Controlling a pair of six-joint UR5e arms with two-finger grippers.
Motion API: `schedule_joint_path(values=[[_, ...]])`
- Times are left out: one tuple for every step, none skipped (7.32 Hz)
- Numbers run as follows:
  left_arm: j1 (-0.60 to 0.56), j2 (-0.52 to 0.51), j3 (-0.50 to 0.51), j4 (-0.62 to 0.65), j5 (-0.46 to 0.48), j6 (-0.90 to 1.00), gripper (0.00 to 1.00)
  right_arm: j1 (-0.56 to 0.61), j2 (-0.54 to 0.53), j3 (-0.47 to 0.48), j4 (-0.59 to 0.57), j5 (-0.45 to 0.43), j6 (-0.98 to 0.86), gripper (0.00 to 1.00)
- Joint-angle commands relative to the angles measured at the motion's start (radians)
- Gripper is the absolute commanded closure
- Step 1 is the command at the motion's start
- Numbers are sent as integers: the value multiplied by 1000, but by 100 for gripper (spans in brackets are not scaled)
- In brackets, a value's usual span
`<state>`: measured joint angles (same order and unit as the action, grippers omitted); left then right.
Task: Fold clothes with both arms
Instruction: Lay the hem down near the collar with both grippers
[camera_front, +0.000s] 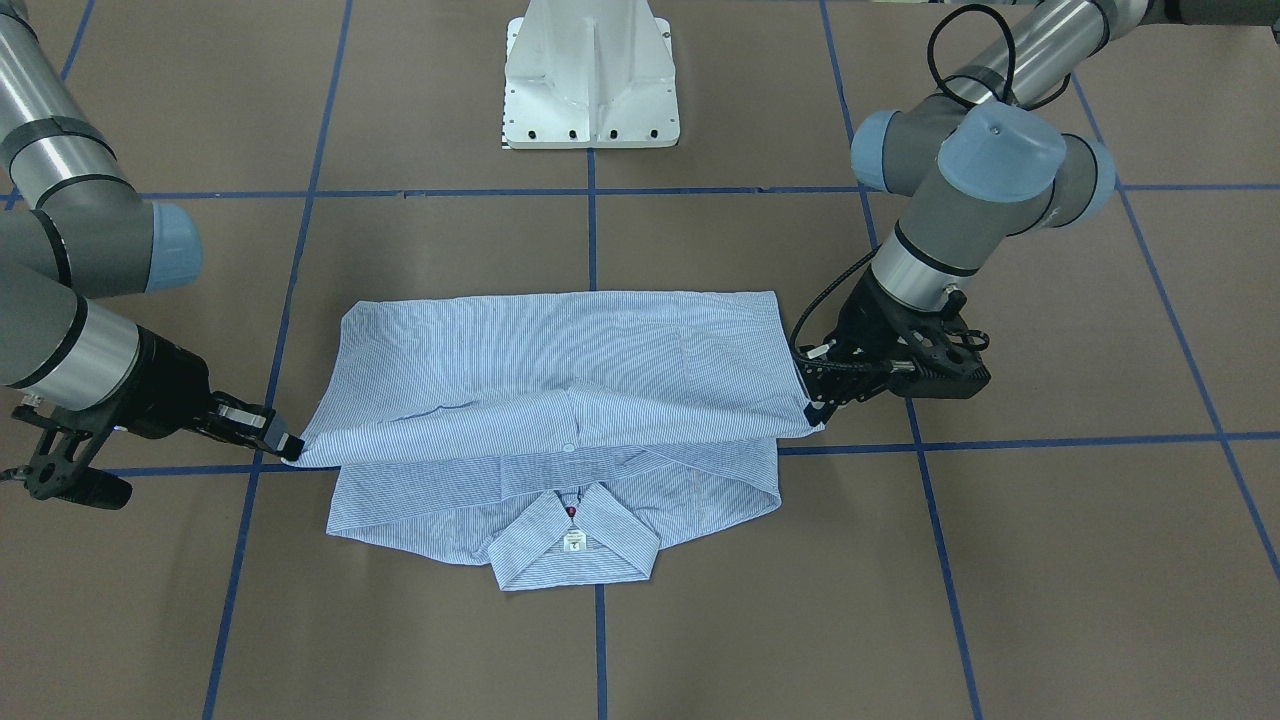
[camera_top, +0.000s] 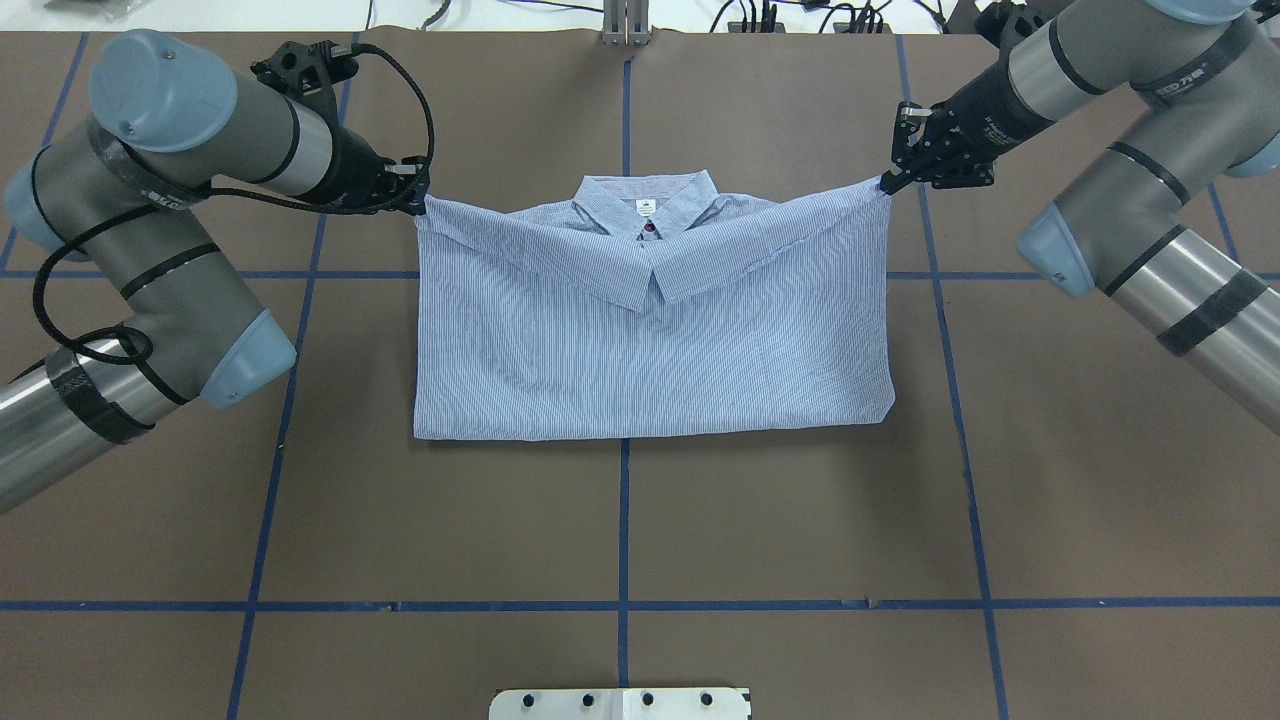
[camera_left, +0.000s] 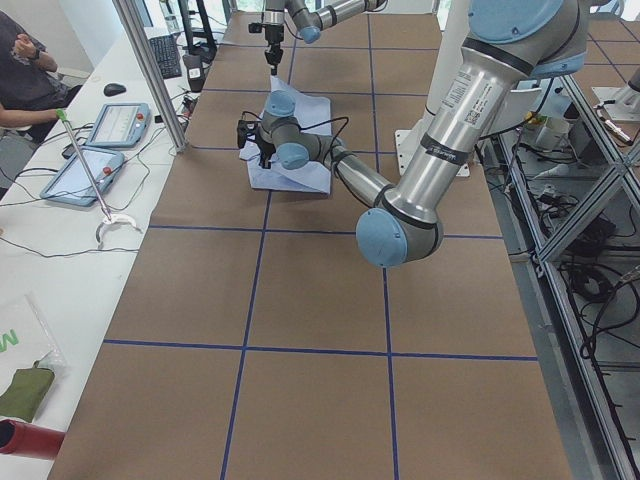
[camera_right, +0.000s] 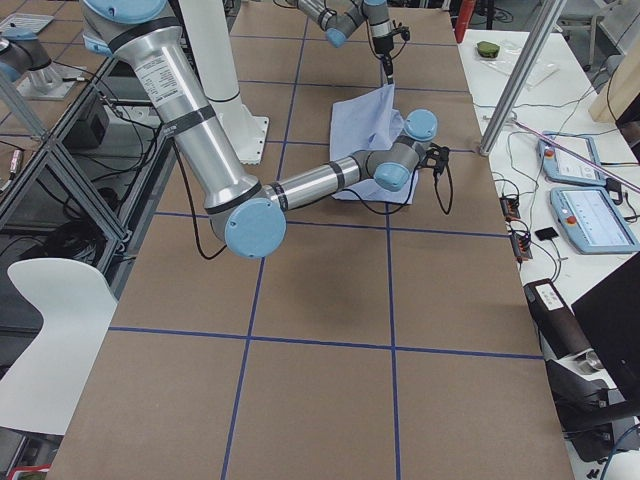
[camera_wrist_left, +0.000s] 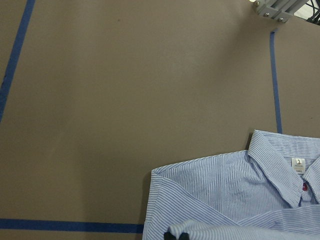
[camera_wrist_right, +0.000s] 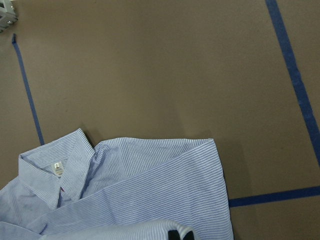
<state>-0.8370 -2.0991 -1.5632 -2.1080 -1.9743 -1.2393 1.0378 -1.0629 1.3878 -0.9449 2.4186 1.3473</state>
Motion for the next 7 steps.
schedule_joint_path(values=[[-1, -5, 52, -59, 0, 0, 100, -1, 3, -29, 2, -3, -14, 100], [-1, -5, 57, -64, 0, 0, 100, -1, 1, -33, 2, -3, -17, 100], [-1, -5, 57, -64, 0, -2, 100, -1, 3, -42, 2, -3, -19, 100], [-2, -5, 57, -64, 0, 0, 100, -2, 3, -43, 2, -12, -19, 100], [-2, -5, 58, -64, 0, -2, 100, -4, 3, -43, 2, -13, -19, 100], [-2, -5, 57, -64, 0, -2, 100, -5, 9, -43, 2, -15, -19, 100], [-2, -5, 57, -66, 0, -2, 100, -8, 17, -43, 2, -15, -19, 100]])
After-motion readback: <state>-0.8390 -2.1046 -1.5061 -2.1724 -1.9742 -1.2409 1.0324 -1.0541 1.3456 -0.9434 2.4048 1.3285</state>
